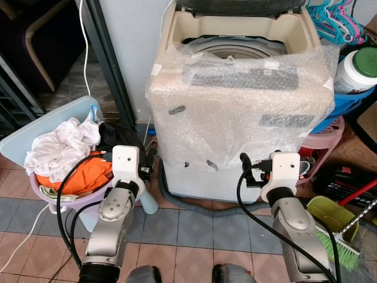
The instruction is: Clothes washing
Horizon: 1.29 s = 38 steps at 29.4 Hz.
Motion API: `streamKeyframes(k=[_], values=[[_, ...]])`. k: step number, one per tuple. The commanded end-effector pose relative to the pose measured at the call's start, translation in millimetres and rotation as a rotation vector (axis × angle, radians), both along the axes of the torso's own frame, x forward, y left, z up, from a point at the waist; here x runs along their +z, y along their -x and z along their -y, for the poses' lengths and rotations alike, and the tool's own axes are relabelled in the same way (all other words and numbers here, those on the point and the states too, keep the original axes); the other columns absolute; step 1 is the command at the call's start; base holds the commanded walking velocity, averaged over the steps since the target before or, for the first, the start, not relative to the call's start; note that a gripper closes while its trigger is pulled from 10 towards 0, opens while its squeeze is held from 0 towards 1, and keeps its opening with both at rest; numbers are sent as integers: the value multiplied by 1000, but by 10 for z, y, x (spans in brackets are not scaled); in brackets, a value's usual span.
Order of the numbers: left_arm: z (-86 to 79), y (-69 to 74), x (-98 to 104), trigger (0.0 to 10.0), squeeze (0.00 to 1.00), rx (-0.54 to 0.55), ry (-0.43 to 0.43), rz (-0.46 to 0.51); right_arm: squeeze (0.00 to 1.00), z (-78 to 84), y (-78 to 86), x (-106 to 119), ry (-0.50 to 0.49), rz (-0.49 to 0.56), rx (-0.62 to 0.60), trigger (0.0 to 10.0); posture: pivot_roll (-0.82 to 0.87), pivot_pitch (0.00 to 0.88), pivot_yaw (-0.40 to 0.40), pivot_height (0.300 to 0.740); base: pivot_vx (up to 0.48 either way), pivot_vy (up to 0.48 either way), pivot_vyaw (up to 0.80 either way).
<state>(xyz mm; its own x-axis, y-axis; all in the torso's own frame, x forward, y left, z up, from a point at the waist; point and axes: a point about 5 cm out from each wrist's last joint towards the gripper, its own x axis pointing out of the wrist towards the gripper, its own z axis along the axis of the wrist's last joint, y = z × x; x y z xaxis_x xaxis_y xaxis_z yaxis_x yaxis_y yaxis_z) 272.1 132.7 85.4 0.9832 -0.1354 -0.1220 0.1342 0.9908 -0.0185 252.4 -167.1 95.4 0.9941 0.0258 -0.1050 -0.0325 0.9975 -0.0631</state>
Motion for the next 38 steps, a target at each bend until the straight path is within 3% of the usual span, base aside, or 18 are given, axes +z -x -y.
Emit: streamKeyframes(k=[1, 9, 24, 38], values=[[-18, -3, -8, 10000, 0, 4, -10, -7, 0, 2, -10, -13, -10, -13, -5, 10000, -104, 71, 40, 740, 0, 0, 0], [3, -16, 9, 10000, 0, -15, -21, 8, 0, -59, -36, 62, -47, 40, 47, 10000, -104, 72, 42, 740, 0, 0, 0], [-1, -29, 16, 10000, 0, -14, -23, 13, 0, -72, -29, 57, -41, 43, 59, 10000, -107, 74, 47, 740, 0, 0, 0], [-29, -49, 3, 10000, 0, 11, -35, 3, 0, -154, -51, 141, -58, 77, 123, 10000, -106, 73, 46, 740, 0, 0, 762]])
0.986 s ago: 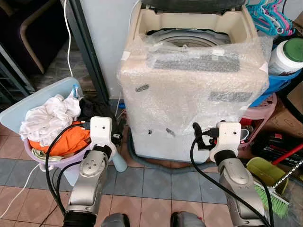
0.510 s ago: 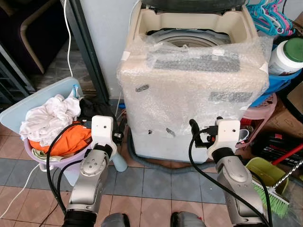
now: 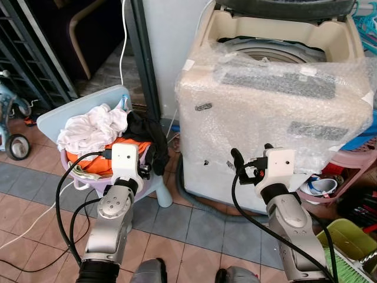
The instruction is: Clothes washing
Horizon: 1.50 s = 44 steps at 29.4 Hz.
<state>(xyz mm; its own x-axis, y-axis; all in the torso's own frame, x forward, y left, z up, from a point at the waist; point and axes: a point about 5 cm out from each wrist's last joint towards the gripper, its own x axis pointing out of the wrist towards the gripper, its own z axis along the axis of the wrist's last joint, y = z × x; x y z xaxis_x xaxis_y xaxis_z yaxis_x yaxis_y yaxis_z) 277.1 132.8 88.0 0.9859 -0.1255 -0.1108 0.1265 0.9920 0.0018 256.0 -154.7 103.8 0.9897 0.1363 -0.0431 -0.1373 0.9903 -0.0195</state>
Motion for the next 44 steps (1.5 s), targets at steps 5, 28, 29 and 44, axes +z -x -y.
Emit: streamKeyframes(k=[5, 28, 29, 44], values=[[-25, -7, -19, 10000, 0, 8, -13, -9, 0, -59, -19, 67, -15, 24, 41, 10000, -107, 75, 45, 740, 0, 0, 800], [-25, -2, -14, 10000, 0, 7, -8, 0, 0, -118, -44, 80, 12, 37, 93, 10000, -102, 86, 42, 740, 160, 328, 522], [-23, -2, -15, 10000, 0, 4, -7, 1, 0, -120, -48, 80, 1, 36, 88, 10000, -102, 86, 42, 740, 442, 0, 800], [-25, -22, -24, 10000, 0, 11, -28, -12, 0, -130, -83, 99, 5, 42, 86, 10000, -97, 97, 39, 740, 464, 0, 0]])
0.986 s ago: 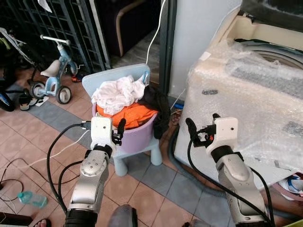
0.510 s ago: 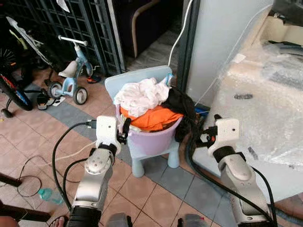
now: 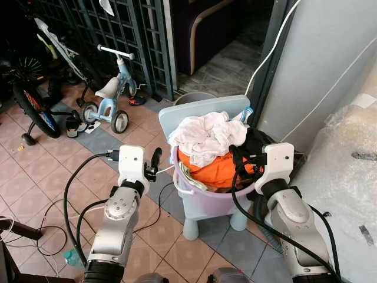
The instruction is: Clothes washing
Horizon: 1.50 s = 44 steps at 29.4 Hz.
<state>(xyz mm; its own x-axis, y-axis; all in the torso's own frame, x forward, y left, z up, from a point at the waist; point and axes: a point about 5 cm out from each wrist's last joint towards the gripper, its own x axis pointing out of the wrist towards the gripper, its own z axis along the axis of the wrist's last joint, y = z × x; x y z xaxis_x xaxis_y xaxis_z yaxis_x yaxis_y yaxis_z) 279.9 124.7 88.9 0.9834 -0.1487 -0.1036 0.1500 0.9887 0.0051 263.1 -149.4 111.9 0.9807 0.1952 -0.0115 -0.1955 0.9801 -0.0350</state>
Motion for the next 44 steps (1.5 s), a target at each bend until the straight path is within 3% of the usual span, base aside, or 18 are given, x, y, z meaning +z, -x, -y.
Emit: streamKeyframes(k=[1, 8, 11, 19, 31, 39, 44], values=[[-107, 6, -34, 10000, 0, 36, -27, -20, 0, -76, -12, 18, -5, 7, 27, 10000, -97, 97, 39, 740, 431, 0, 0], [-105, 9, -43, 10000, 0, 45, -17, -28, 0, -103, -39, 0, 42, -4, 41, 10000, -93, 95, 35, 740, 408, -116, 0], [-104, 21, -8, 10000, 0, 54, 13, -8, 0, -96, -97, -95, 119, -72, 33, 10000, -84, 95, 31, 740, 0, 0, 0], [-126, 58, -18, 10000, 0, 57, 5, -11, 0, -95, -123, -175, 148, -120, 45, 10000, -74, 97, 21, 740, 0, 0, 0], [-105, 71, -20, 10000, 0, 45, 16, -17, 0, -139, -98, -247, 161, -172, 72, 10000, -80, 104, 23, 740, 0, -467, 0], [-112, 71, -15, 10000, 0, 59, 39, -16, 0, -271, -69, -320, 180, -222, 210, 10000, -73, 107, 23, 740, 0, -60, 0], [-136, 81, -7, 10000, 0, 94, 28, -20, 0, -333, -146, -373, 211, -249, 290, 10000, -41, 117, 16, 740, 0, 0, 0]])
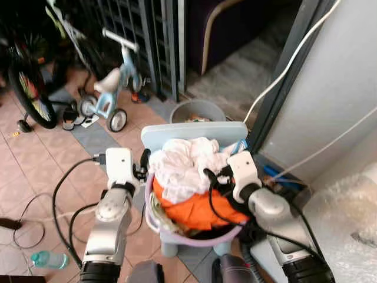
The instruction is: Clothes washing
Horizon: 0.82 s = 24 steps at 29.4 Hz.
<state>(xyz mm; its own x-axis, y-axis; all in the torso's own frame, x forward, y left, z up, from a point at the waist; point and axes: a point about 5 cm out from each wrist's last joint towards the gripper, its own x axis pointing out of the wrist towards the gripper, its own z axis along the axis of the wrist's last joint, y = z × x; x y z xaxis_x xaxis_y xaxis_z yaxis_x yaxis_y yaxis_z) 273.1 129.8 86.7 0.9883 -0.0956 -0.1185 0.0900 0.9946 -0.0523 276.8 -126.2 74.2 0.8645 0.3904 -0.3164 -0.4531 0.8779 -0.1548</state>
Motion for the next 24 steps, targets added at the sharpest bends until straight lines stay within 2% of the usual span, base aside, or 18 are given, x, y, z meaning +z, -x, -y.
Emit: streamKeyframes(k=[1, 6, 10, 12, 13, 14, 15, 16, 17, 21, 24], values=[[-93, 19, 19, 10000, 0, 39, -32, 2, 0, -119, -31, -10, -8, -3, 48, 10000, -34, 119, 15, 740, 0, 0, 0], [-174, 86, 44, 10000, 0, 54, -42, -2, 0, -230, -161, -107, 4, -38, 51, 10000, 2, 136, 11, 740, 0, 0, 0], [-301, 320, 43, 10000, 0, 65, -55, -38, 0, -380, -332, -154, -7, -62, 28, 10000, 78, 178, 0, 740, 0, 0, 0], [-383, 475, -6, 10000, 0, 79, -55, -88, 0, -426, -406, -146, -21, -59, 8, 10000, 103, 189, -6, 740, 0, 0, 0], [-383, 475, -6, 10000, 0, 79, -55, -88, 0, -426, -406, -146, -21, -59, 8, 10000, 103, 189, -6, 740, 0, 0, 0], [-473, 636, -41, 10000, 0, 86, -91, -123, 0, -449, -450, -134, -25, -48, -11, 10000, 143, 221, -15, 740, 0, 0, 0], [-512, 702, -59, 10000, 0, 96, -106, -143, 0, -458, -478, -123, -26, -41, -21, 10000, 143, 221, -15, 740, 0, 0, 0], [-512, 702, -59, 10000, 0, 96, -106, -143, 0, -458, -478, -123, -26, -41, -21, 10000, 143, 221, -15, 740, 0, 0, 0], [-571, 836, -76, 10000, 0, 109, -134, -183, 0, -475, -511, -120, -22, -37, -33, 10000, 167, 241, -20, 740, 0, 0, 0], [-581, 1048, -43, 10000, 0, 65, -187, -232, 0, -450, -551, -201, 47, -71, -79, 10000, 193, 276, -25, 740, 0, 0, 0], [-540, 1174, -43, 10000, 0, 16, -222, -283, 0, -441, -505, -341, 87, -143, -97, 10000, 211, 300, -23, 740, 0, 0, 0]])
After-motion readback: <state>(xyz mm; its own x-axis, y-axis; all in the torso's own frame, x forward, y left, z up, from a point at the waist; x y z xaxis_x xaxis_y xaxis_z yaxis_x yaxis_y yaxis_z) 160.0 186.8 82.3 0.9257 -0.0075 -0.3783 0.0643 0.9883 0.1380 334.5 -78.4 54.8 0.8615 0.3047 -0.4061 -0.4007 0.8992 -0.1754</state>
